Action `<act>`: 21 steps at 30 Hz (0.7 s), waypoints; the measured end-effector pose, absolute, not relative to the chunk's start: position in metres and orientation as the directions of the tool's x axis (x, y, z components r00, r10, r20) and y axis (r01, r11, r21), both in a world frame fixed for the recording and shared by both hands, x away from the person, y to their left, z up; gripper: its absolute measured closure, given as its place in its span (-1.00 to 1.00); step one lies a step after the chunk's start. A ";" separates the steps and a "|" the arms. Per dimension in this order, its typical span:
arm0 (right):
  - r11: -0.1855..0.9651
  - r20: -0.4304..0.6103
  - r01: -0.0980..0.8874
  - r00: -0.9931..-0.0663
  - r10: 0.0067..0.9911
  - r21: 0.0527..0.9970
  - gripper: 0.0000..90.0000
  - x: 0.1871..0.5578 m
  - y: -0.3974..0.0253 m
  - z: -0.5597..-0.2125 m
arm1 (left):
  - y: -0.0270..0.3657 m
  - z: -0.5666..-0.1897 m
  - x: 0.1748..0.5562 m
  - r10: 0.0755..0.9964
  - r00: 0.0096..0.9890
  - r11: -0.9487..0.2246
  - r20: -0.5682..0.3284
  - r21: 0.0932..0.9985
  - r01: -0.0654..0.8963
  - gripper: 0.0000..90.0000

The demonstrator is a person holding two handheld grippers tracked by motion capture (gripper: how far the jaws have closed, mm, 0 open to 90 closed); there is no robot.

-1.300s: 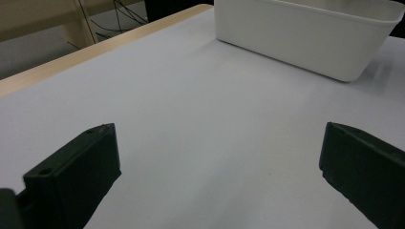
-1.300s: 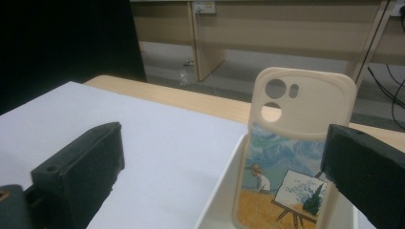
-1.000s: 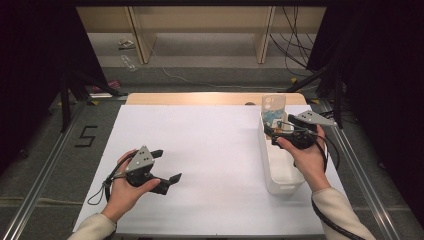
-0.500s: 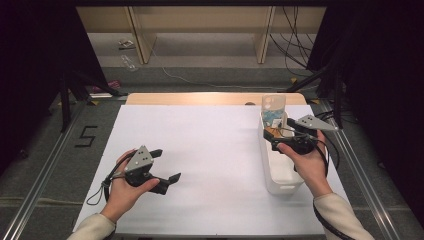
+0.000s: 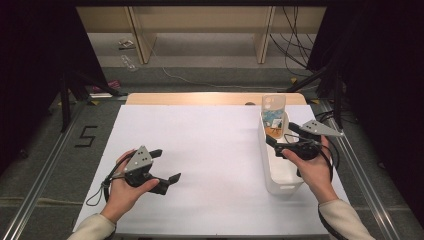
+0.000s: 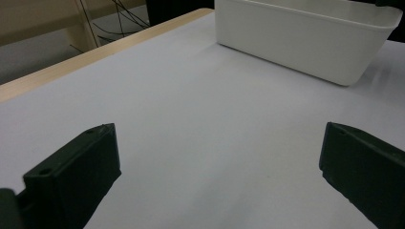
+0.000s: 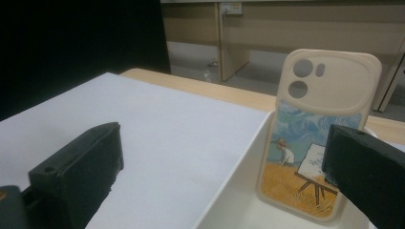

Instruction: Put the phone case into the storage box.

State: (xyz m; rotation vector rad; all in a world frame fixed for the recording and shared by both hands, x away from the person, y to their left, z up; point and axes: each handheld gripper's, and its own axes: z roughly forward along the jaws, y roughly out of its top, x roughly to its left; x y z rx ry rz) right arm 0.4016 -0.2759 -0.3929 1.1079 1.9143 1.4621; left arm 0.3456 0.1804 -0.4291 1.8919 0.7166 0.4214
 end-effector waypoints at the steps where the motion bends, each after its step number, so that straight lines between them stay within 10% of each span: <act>1: 0.100 0.094 0.307 -0.557 0.825 0.946 -0.97 0.400 -0.276 -0.394 | 0.180 -0.429 0.345 0.648 0.761 -0.299 -0.029 0.909 0.289 -1.00; 21: 0.101 0.087 0.277 -0.592 0.801 0.956 -0.98 0.384 -0.280 -0.393 | 0.180 -0.429 0.344 0.648 0.761 -0.298 -0.032 0.909 0.292 -1.00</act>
